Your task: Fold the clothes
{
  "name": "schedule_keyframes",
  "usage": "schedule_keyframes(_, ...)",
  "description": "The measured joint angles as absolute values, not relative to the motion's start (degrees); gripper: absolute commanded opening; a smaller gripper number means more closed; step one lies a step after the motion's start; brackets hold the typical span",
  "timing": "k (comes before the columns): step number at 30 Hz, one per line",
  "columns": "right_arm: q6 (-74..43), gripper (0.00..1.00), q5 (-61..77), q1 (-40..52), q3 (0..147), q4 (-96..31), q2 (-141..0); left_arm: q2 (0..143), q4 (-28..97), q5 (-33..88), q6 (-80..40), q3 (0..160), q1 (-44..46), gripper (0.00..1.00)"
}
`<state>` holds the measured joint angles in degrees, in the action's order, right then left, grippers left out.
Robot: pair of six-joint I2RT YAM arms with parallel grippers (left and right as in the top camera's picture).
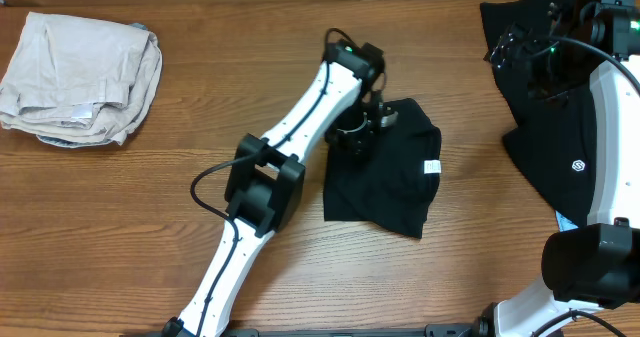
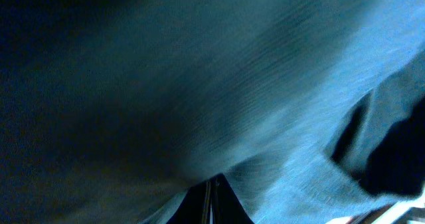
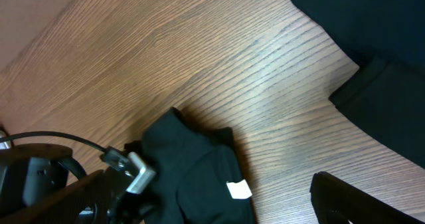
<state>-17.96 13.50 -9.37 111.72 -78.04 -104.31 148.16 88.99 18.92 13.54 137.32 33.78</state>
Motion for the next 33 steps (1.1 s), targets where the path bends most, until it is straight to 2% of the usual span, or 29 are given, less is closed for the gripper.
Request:
schedule_keyframes(4, -18.0, 0.99, 13.3, -9.4, 111.7, -78.1, -104.3, 148.2, 85.4, 17.8, 14.0, 137.3, 36.0, 0.04)
schedule_keyframes(13, -17.9, 0.99, 12.4, -9.4, 111.7, -78.5, -104.3, 148.2, 80.7, 5.4, 13.9, 137.3, 38.3, 0.04)
schedule_keyframes(24, -17.3, 0.99, 11.8, -9.4, 111.7, -78.5, -104.3, 146.2, 72.9, -5.9, 12.8, 132.2, 32.1, 0.04)
schedule_keyframes(28, -17.0, 0.99, 11.8, -9.4, 111.7, -78.5, -104.3, 145.8, 71.2, -11.8, 12.3, 130.9, 26.5, 0.27)
schedule_keyframes(33, -16.8, 0.99, 11.7, -9.4, 111.7, -78.0, -104.3, 145.8, 67.8, -20.0, 12.0, 130.6, 19.1, 0.26)
